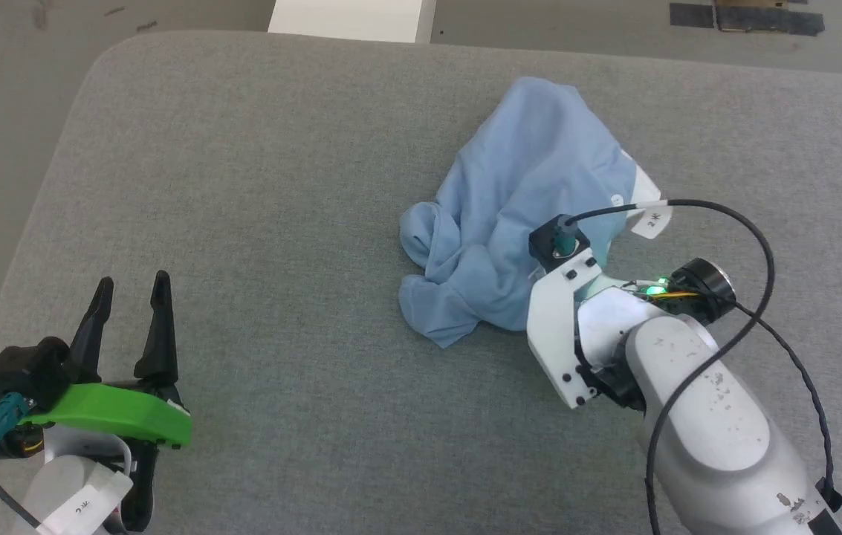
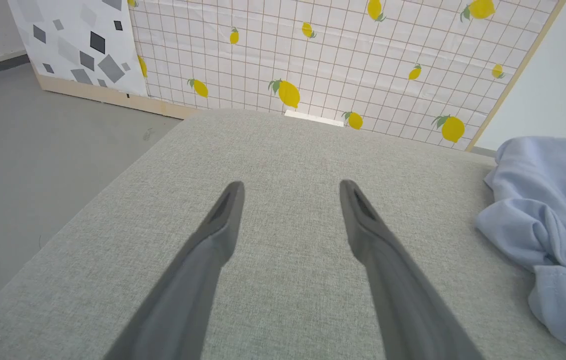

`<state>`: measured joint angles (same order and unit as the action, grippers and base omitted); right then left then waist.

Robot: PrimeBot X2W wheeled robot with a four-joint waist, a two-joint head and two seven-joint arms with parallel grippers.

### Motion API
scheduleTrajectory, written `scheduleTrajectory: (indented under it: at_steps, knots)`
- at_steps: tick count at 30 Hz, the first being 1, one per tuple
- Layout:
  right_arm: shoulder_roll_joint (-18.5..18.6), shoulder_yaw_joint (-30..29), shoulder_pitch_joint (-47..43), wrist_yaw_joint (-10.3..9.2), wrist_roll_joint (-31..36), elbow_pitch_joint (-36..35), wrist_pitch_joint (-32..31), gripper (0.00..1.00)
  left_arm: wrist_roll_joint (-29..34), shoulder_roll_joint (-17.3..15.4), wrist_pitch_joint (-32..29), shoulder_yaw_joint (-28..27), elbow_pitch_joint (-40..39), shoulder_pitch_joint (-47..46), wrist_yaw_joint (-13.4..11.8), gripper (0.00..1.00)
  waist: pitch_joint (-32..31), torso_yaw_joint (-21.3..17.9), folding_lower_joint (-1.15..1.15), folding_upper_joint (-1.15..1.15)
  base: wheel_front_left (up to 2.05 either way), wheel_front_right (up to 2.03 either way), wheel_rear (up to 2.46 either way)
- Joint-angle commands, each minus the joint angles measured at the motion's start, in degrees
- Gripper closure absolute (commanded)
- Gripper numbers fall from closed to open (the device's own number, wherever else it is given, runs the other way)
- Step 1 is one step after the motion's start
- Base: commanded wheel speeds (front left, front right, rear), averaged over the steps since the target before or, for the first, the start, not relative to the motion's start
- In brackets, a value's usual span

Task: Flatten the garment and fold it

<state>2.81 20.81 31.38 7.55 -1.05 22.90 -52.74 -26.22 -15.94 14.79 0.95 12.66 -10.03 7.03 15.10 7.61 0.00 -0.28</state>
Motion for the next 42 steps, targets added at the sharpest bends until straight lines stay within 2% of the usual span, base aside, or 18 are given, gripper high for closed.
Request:
scheduleTrajectory:
  at_steps: [1, 6, 12, 17, 23, 27, 28, 29, 32, 36, 42]
  knots:
    - [0.07, -0.38, -1.53, -0.06, -0.70, 0.99, 1.09, 1.00, 0.63, 0.39, 0.20, -0.21, 0.13, -0.35, 0.30, 0.00, -0.72, -0.71, 0.00, 0.28, 0.00, 0.00, 0.00]
    - [0.07, -5.25, -0.57, -0.06, -2.78, -2.04, 7.29, 1.00, 1.18, 0.36, 0.20, -0.49, 0.12, 0.43, 0.37, 0.00, -2.60, -2.44, 0.00, 0.28, 0.00, 0.00, 0.00]
    - [0.07, -15.94, -3.43, -0.06, -2.09, -10.49, 12.24, 1.00, 1.82, 0.49, 0.20, -0.67, -0.23, 1.69, 0.41, 0.00, -5.28, -4.64, 0.00, 0.28, 0.00, 0.00, 0.00]
    - [0.07, -26.62, -13.10, -0.06, -0.22, -17.46, 11.34, 1.00, 2.32, 1.11, 0.21, -0.31, -0.52, 2.62, 0.42, 0.00, -6.98, -5.67, 0.00, 0.28, 0.00, 0.00, 0.00]
    - [0.07, -30.50, -25.12, -0.06, -2.70, -19.07, 8.00, 1.00, 2.41, 1.52, 0.21, -0.15, -0.54, 3.33, 0.43, 0.00, -7.60, -6.13, 0.00, 0.28, 0.00, 0.00, 0.00]
    - [0.07, -31.55, -27.48, -0.06, -5.34, -18.48, 9.23, 1.00, 2.29, 1.48, 0.21, 0.04, -0.36, 3.50, 0.43, 0.00, -7.93, -6.34, 0.00, 0.28, 0.00, 0.00, 0.00]
    - [0.07, -31.77, -27.27, -0.06, -6.25, -18.63, 10.61, 0.56, 2.26, 1.45, 0.21, 0.06, -0.29, 3.55, 0.43, 0.00, -8.08, -6.42, 0.00, 0.28, 0.00, 0.00, 0.00]
    - [0.07, -32.03, -26.98, -0.06, -7.19, -18.78, 12.24, 0.00, 2.23, 1.39, 0.21, 0.04, -0.19, 3.64, 0.43, 0.00, -8.32, -6.56, 0.00, 0.28, 0.00, 0.00, 0.00]
    - [0.07, -33.46, -26.18, -0.06, -10.03, -19.31, 17.27, 0.00, 2.27, 1.34, 0.21, 0.15, 0.19, 3.99, 0.44, 0.00, -9.43, -6.82, 0.00, 0.28, 0.00, 0.00, 0.00]
    - [0.07, -35.60, -25.78, -0.06, -15.73, -21.80, 28.33, 0.00, 2.39, 1.51, 0.21, 0.31, 0.37, 4.71, 0.14, 0.00, -11.19, -7.23, 0.00, 0.28, 0.00, 0.00, 0.00]
    - [0.07, -37.06, -28.78, -0.06, -18.76, -24.88, 41.14, 0.00, 2.44, 1.87, 0.19, 0.67, 0.13, 5.90, -0.58, 0.00, -12.70, -8.14, 0.00, 0.28, 0.00, 0.00, 0.00]
